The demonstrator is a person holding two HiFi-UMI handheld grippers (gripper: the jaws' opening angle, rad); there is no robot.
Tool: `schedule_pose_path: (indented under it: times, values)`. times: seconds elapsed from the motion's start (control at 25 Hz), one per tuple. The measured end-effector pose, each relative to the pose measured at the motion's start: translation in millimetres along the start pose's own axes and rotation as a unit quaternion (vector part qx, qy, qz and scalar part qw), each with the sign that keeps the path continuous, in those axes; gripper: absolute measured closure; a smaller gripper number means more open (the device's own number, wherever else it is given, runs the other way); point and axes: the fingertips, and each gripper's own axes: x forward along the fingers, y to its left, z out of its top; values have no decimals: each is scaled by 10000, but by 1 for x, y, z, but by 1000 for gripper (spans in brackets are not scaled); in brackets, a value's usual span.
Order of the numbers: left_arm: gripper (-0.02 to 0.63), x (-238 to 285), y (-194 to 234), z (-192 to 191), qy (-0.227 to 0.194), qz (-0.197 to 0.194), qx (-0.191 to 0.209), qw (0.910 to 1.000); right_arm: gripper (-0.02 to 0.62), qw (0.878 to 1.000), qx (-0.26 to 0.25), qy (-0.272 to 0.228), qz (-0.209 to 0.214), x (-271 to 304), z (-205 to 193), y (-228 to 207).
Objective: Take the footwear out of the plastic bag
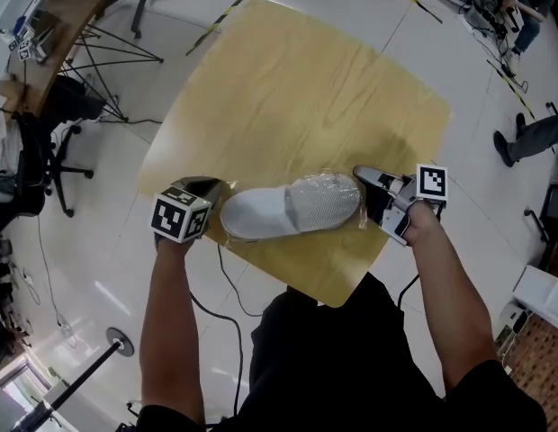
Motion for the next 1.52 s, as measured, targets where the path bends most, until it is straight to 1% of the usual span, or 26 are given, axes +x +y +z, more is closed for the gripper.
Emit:
schedule_pose_path:
  times: [0.12,0.2,0.32,0.36,0.4,0.44,0.48,0.52,0.56,0.6,0.64,0.68,0.72,0.76,0.8,0.84,0.88,0.92,0.96,1.0,1.04,1.12,1.2,1.36,1.52]
  values:
    - [600,0,-1,0,-73,207,228,9995,593,9977,436,-437,278,1,11,-3]
    - [600,1,-1,0,-121,251,263,9993,593,9949,617,-660,457,2,16,-2]
    - [600,2,1,-1,-228,207,121,9995,592,9934,556,-821,585,-1,22,1]
    - [600,0,1,0,-327,190,19,9993,575,9936,438,-853,594,-6,25,3]
    - [598,-4,2,3,-531,149,-154,9984,530,9940,270,-885,581,-13,29,5]
    - [593,-13,3,9,-868,73,-408,9954,493,9944,47,-915,527,-23,33,7]
    - [543,-26,4,16,-1300,-14,-697,9891,478,9946,-239,-915,419,-33,36,8]
    - [507,-41,4,26,-1733,-76,-914,9806,479,9943,-603,-833,265,-41,36,9]
    - [505,-54,0,36,-2069,-109,-947,9737,483,9924,-1054,-626,84,-47,31,9]
    - [505,-63,-10,46,-2253,-150,-751,9713,503,9872,-1559,-304,-111,-49,22,8]
    - [505,-65,-28,54,-2278,-244,-350,9728,516,9783,-2047,72,-324,-49,10,6]
    - [505,-61,-52,60,-2165,-407,204,9752,518,9667,-2452,429,-589,-46,-2,0]
    - [505,-53,-78,62,-1943,-615,853,9753,518,9542,-2764,714,-897,-43,-13,-10]
    - [505,-42,-102,59,-1642,-816,1527,9711,517,9426,-2999,904,-1154,-38,-21,-19]
    - [505,-31,-122,53,-1295,-958,2149,9633,503,9351,-3156,997,-1268,-32,-27,-22]
    - [504,-19,-137,46,-952,-1014,2649,9542,498,9331,-3226,1015,-1223,-26,-31,-21]
    - [491,-8,-146,40,-665,-1003,2986,9468,465,9355,-3211,998,-1086,-22,-34,-16]
    - [486,0,-151,36,-469,-962,3155,9429,455,9394,-3138,992,-959,-19,-36,-11]
    - [486,5,-153,34,-363,-919,3187,9427,445,9423,-3057,1016,-916,-17,-38,-10]
    - [486,8,-154,33,-330,-882,3141,9447,438,9423,-3020,1064,-973,-16,-39,-12]
    - [486,9,-154,32,-342,-850,3069,9473,438,9395,-3050,1115,-1086,-15,-41,-15]
    - [488,6,-154,32,-393,-774,2939,9519,484,9315,-3213,1185,-1230,-14,-44,-18]
    - [489,4,-152,30,-388,-701,2842,9554,497,9286,-3291,1204,-1217,-14,-48,-15]
    - [493,1,-142,27,-340,-671,2728,9591,506,9326,-3232,1097,-1173,-17,-50,-12]
    - [516,0,-129,21,-255,-628,2740,9593,511,9353,-3187,961,-1196,-18,-47,-11]
